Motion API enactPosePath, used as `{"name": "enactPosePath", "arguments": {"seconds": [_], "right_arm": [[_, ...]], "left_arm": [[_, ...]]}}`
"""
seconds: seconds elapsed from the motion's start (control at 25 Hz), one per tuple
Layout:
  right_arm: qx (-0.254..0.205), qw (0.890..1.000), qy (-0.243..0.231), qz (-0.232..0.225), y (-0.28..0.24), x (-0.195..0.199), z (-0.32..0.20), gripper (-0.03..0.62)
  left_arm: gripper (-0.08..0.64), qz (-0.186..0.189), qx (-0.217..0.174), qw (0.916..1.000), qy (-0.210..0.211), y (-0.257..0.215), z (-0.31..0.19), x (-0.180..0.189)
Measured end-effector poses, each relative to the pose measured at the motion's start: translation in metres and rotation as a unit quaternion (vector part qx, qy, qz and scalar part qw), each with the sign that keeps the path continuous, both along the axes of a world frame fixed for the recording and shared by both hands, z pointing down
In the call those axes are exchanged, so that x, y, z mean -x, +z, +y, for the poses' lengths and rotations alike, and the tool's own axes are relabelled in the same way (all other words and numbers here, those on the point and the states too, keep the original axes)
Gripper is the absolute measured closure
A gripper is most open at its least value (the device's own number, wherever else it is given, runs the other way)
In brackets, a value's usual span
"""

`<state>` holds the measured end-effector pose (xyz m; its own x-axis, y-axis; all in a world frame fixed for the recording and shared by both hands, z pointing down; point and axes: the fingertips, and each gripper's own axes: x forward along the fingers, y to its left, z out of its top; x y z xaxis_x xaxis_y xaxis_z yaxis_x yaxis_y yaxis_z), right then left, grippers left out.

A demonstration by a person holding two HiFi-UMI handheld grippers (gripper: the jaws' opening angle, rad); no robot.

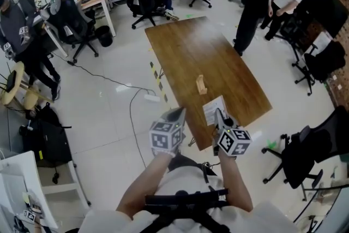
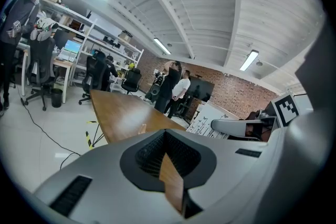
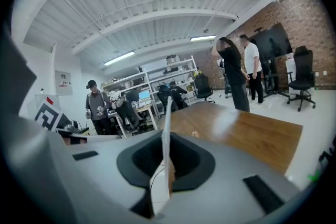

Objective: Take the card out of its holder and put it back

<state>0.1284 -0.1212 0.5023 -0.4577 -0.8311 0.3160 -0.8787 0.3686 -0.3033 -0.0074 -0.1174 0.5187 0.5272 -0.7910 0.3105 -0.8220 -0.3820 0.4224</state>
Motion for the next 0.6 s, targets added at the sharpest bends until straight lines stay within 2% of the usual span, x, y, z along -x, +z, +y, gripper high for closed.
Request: {"name": "enactPosePath", "arguments": {"seconds": [0.6], "right_arm": [[-0.001, 1.000, 0.002, -0.023, -0.005, -0.015, 0.003, 0.577]], "left_arm": [[0.569, -0.016, 0.002, 0.9999, 0.003, 0.000, 0.002, -0.013]]}}
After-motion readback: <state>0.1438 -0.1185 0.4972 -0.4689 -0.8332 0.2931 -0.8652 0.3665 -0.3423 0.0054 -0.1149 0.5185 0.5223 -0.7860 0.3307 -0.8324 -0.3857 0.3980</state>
